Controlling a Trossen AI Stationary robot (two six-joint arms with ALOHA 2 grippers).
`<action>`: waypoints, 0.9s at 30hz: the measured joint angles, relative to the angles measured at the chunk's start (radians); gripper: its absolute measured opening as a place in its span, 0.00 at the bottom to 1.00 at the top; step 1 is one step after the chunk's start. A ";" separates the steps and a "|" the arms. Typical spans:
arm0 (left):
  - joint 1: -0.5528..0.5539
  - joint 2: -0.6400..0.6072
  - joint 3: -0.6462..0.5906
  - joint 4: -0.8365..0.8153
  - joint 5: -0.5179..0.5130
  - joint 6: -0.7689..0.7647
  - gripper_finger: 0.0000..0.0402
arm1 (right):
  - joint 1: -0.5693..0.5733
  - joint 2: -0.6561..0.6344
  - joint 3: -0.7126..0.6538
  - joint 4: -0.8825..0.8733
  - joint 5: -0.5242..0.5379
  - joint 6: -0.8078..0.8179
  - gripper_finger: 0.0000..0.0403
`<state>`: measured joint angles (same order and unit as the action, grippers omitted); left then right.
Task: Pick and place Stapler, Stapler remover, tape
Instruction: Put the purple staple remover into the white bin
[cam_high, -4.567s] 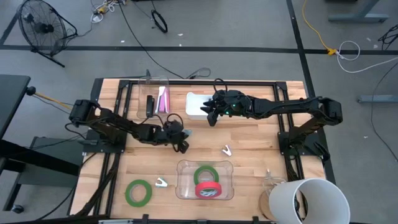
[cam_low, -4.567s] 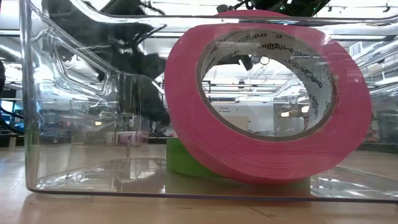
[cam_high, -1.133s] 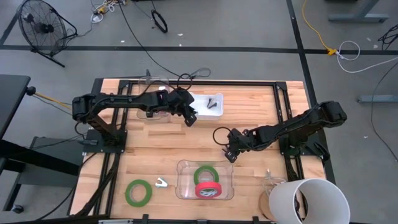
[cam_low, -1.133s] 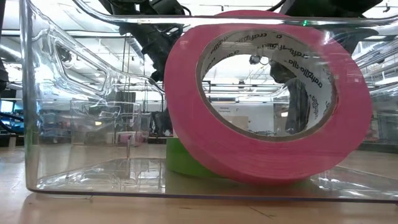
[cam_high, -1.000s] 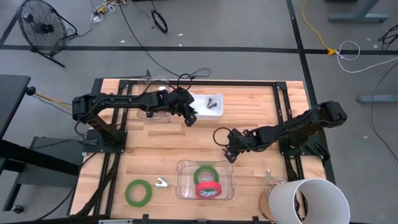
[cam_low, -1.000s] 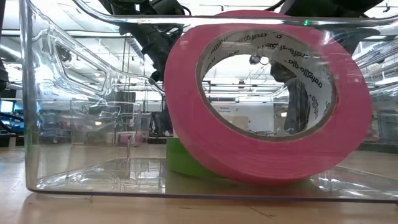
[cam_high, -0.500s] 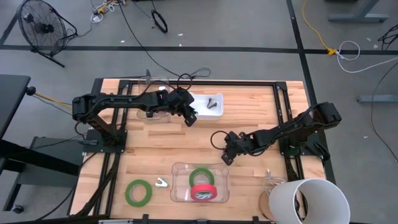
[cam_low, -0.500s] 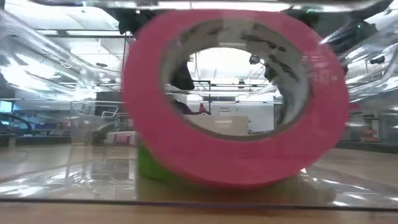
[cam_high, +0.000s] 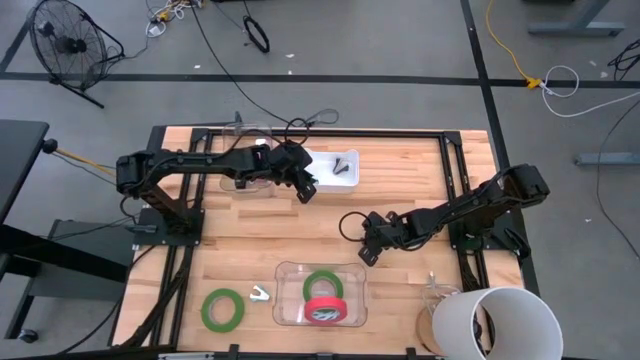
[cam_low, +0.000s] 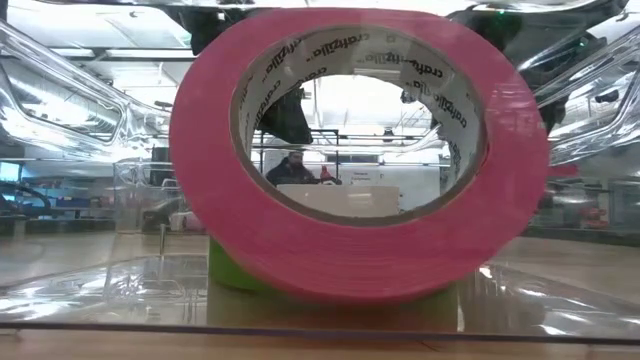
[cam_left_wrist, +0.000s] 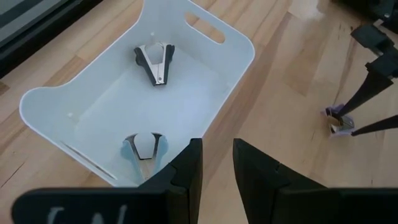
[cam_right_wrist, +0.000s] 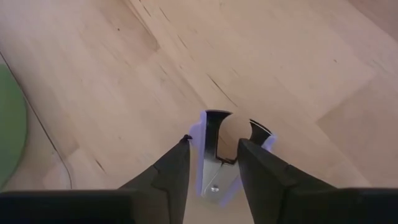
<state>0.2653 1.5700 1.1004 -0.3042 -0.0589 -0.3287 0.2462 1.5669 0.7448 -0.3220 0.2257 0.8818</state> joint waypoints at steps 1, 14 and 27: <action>0.000 0.000 0.000 0.000 0.000 0.000 0.23 | 0.000 0.000 0.000 -0.007 0.000 0.002 0.34; -0.002 0.000 0.000 -0.001 0.000 -0.001 0.23 | 0.001 0.097 0.007 0.017 -0.020 0.017 0.34; -0.001 0.000 0.000 -0.001 0.000 -0.001 0.23 | -0.002 0.105 0.002 0.026 0.009 -0.049 0.05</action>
<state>0.2642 1.5696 1.1004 -0.3055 -0.0586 -0.3296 0.2447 1.6719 0.7472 -0.2956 0.2349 0.8325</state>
